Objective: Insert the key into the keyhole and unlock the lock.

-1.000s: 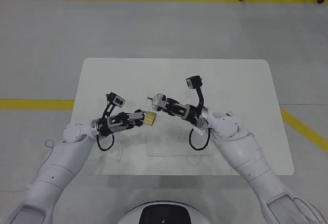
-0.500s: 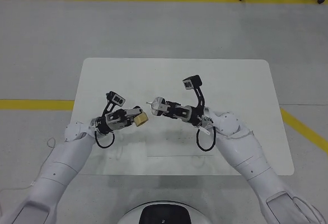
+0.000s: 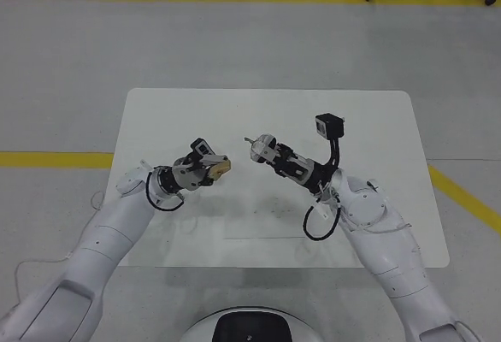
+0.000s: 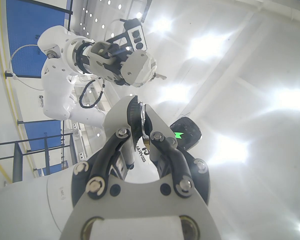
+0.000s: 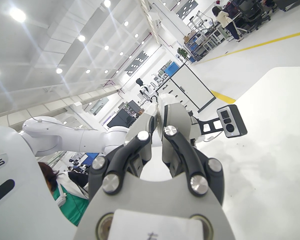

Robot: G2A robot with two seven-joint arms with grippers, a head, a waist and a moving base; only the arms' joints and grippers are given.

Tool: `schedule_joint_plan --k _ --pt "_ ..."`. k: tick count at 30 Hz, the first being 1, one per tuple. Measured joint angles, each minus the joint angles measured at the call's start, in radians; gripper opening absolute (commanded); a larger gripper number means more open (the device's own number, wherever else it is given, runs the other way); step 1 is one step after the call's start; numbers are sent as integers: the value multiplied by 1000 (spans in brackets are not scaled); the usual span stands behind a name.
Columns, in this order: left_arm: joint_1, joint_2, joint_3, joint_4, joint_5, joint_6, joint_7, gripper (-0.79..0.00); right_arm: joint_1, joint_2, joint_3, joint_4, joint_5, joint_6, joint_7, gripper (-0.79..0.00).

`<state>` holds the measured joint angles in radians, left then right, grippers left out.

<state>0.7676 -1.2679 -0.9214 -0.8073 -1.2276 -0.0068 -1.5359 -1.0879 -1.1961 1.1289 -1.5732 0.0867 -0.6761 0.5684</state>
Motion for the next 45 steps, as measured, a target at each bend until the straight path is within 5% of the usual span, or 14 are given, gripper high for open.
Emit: schedule_joint_plan --k 15,30,37,45 --pt "16 -9 16 -2 -3 50 38 -785 4 3 16 -11 -36 -1 -3 -785" --pt "22 -10 28 -28 107 250 171 -785 -18 73 237 -382 -704 -175 235 -785" --pt "18 -20 43 -25 154 244 223 -785 -8 87 170 -530 -928 -180 383 -785" --pt "14 -34 60 -20 185 234 247 -785 28 108 -8 -613 -1219 -72 503 -785"
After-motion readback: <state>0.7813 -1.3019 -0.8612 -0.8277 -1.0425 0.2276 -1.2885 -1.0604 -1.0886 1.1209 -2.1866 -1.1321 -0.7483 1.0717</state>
